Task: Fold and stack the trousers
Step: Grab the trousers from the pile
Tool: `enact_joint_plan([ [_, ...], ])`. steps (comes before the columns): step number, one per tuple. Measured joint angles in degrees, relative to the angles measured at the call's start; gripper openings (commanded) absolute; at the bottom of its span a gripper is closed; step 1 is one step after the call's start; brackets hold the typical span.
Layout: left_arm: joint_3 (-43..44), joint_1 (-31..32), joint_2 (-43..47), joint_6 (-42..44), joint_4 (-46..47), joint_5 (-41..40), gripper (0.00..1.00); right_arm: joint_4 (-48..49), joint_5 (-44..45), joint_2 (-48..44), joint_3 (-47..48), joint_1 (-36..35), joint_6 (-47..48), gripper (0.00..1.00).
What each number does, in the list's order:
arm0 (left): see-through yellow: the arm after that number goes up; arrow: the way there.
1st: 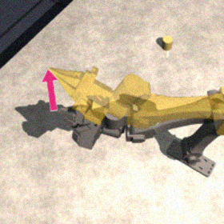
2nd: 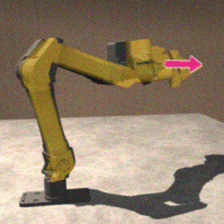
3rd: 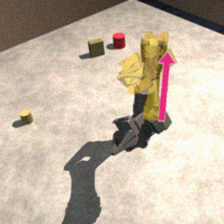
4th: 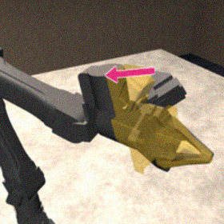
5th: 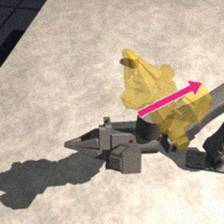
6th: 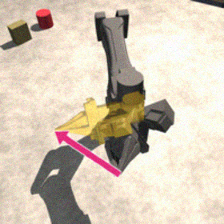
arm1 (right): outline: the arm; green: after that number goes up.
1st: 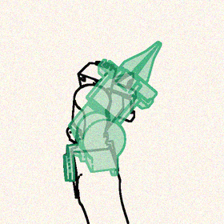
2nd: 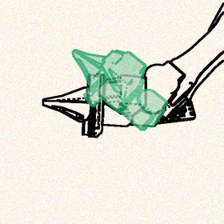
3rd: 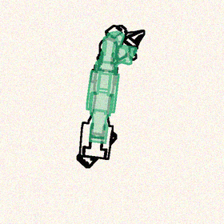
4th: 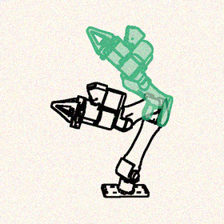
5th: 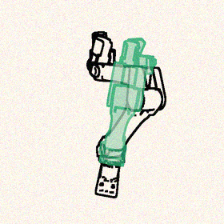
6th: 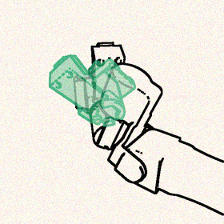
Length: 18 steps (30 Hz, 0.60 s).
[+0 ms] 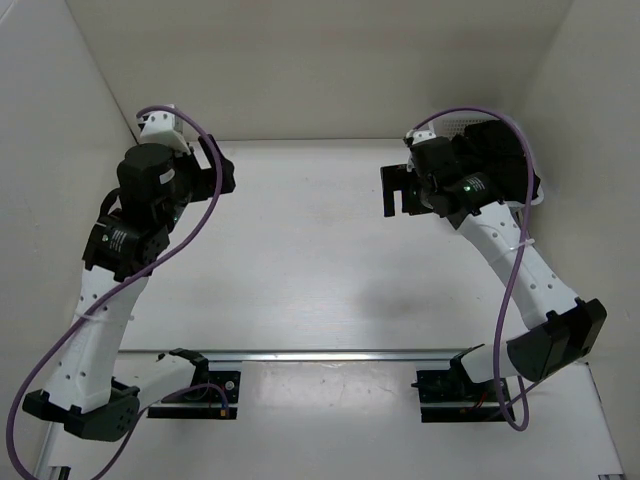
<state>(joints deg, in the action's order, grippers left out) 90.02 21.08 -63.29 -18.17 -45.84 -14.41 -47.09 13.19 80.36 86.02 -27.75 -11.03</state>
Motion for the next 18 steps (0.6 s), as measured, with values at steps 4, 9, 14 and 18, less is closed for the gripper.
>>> enact_joint_plan([
  [4,0.00,-0.02,1.97,0.11,-0.02,-0.09,1.00,0.02,0.61,-0.17,0.00,0.00,-0.81,1.00],
  [9,-0.52,-0.02,2.40,0.04,-0.02,-0.11,1.00,0.24,3.76,-3.72,-2.27,0.52,-2.10,1.00],
  [14,-2.99,-0.02,2.40,-0.57,-0.44,-0.13,1.00,-0.17,5.35,-9.51,-4.50,9.73,-2.69,1.00],
  [18,-4.92,0.02,2.14,-1.73,-0.90,-0.20,1.00,0.37,0.87,-8.63,-4.26,22.45,-2.75,0.89],
])
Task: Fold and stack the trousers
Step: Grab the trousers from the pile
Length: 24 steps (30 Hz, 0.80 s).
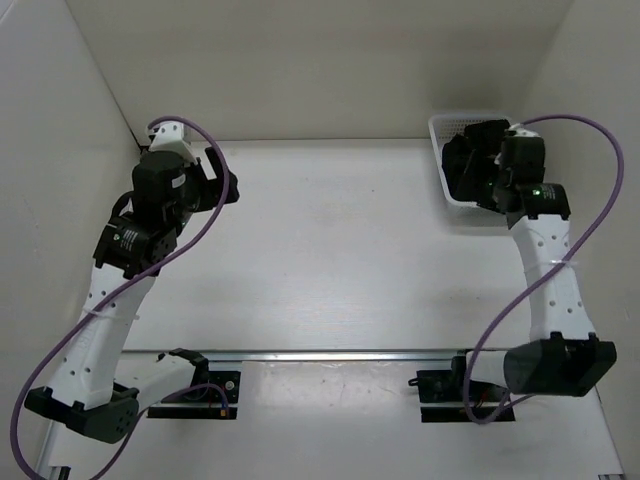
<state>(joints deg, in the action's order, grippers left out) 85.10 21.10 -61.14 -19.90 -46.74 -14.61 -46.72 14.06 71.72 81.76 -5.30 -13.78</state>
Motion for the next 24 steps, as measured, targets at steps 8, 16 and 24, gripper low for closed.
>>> enact_joint_plan([
  [8,-0.22,0.00,-6.05,0.24,-0.02,-3.85,1.00,4.13,-10.16,21.92,13.62,15.06,-3.67,0.99],
  [16,0.74,0.00,-10.38,2.54,-0.28,-5.05,1.00,2.69,-14.08,57.09,48.59,17.29,-6.34,0.72],
  [24,4.00,0.00,-13.66,3.43,-0.28,-4.92,1.00,0.02,-14.23,66.82,53.55,17.53,-9.57,0.00],
])
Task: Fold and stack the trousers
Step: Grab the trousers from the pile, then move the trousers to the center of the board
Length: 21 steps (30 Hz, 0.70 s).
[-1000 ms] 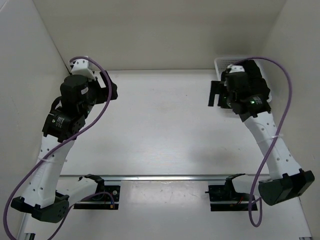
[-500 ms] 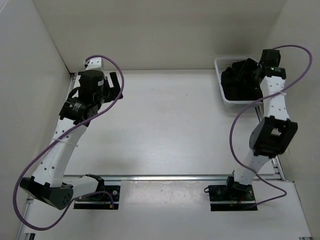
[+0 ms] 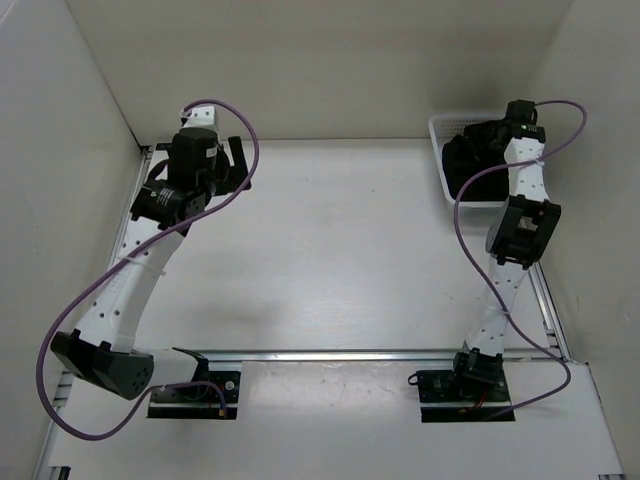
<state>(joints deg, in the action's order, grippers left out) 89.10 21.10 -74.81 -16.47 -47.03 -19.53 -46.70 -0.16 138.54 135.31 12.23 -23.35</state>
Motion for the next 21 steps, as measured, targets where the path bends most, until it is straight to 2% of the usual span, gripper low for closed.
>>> enact_joint_plan([
  [6,1.36,0.00,-0.76,-0.55,-0.13,1.68,1.00,-0.15,-0.52,-6.95,0.00,0.02,0.22,0.00],
  [9,2.58,0.00,-1.42,-1.46,-0.20,3.50,1.00,-0.35,-2.75,-16.13,0.00,0.02,1.38,0.00],
  [14,6.78,0.00,-4.07,-3.08,-1.31,4.90,1.00,-0.42,-9.46,-36.81,1.97,-0.79,4.09,0.00],
  [17,9.64,-0.26,-6.12,-4.35,-3.54,5.33,1.00,-0.72,-11.89,-48.04,2.60,-4.68,5.90,0.00],
  [21,13.53,-0.61,-8.87,-5.92,-6.64,5.79,0.99,-2.08,-13.94,-60.46,-0.26,-18.53,7.82,0.00],
])
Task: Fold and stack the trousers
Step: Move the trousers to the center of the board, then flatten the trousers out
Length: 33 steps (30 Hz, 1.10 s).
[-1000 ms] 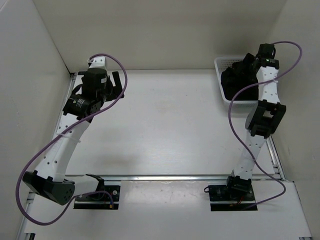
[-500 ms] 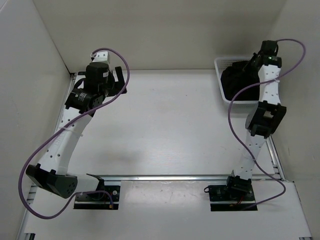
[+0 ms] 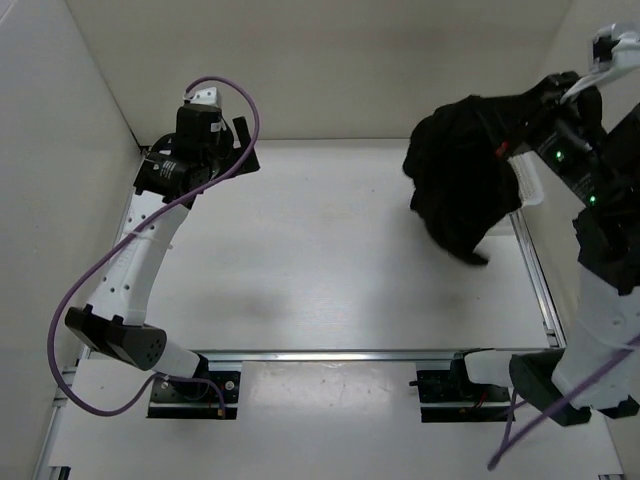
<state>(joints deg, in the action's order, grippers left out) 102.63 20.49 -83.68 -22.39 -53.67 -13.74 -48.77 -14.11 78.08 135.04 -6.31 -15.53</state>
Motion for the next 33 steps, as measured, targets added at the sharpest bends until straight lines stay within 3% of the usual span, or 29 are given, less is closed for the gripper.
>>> enact_joint_plan([
  [5,1.20,-1.16,0.68,-1.01,-3.32,0.33,0.97,-0.59,-0.79,-7.10,-13.46,-13.60,-0.55,0.01],
  [6,1.20,-1.55,1.18,-1.09,-3.69,0.48,1.00,-0.63,-0.48,-6.84,-17.05,-16.20,-0.81,0.13],
  [7,1.20,-1.99,1.77,-1.18,-4.00,0.66,1.00,-0.46,0.13,-6.34,-21.49,-18.91,-1.22,0.53],
  [9,1.18,-2.67,3.30,-1.51,-4.63,1.14,1.00,-1.36,1.70,-3.58,-28.15,-22.75,-1.97,0.75],
  [10,1.11,-2.97,4.11,-1.51,-4.81,1.42,1.00,-1.81,2.78,-1.29,-30.29,-24.39,-2.29,0.95],
  [11,0.98,-3.15,4.98,-1.49,-4.98,1.90,1.00,-2.69,4.39,1.03,-31.67,-25.64,-2.54,1.00],
  [16,-4.44,-1.49,9.05,-0.72,-5.07,6.71,1.00,-5.97,12.96,3.08,-39.63,-26.27,-3.21,1.00],
  [22,-25.51,9.51,12.37,-2.34,-2.93,11.19,1.00,-2.97,13.25,-14.58,-58.27,-10.54,-6.51,0.98],
  [25,-37.70,17.44,13.29,-6.75,-1.05,12.50,1.00,-2.08,10.03,-20.04,-68.54,-7.39,-8.20,0.97],
  [29,-47.39,27.67,12.85,-13.77,0.31,12.74,1.00,0.94,5.92,-18.67,-78.82,-6.93,-10.88,0.97],
  [33,-47.10,34.69,6.45,-18.21,4.02,11.43,1.00,4.83,4.39,-10.86,-83.08,-6.93,-12.15,0.96],
])
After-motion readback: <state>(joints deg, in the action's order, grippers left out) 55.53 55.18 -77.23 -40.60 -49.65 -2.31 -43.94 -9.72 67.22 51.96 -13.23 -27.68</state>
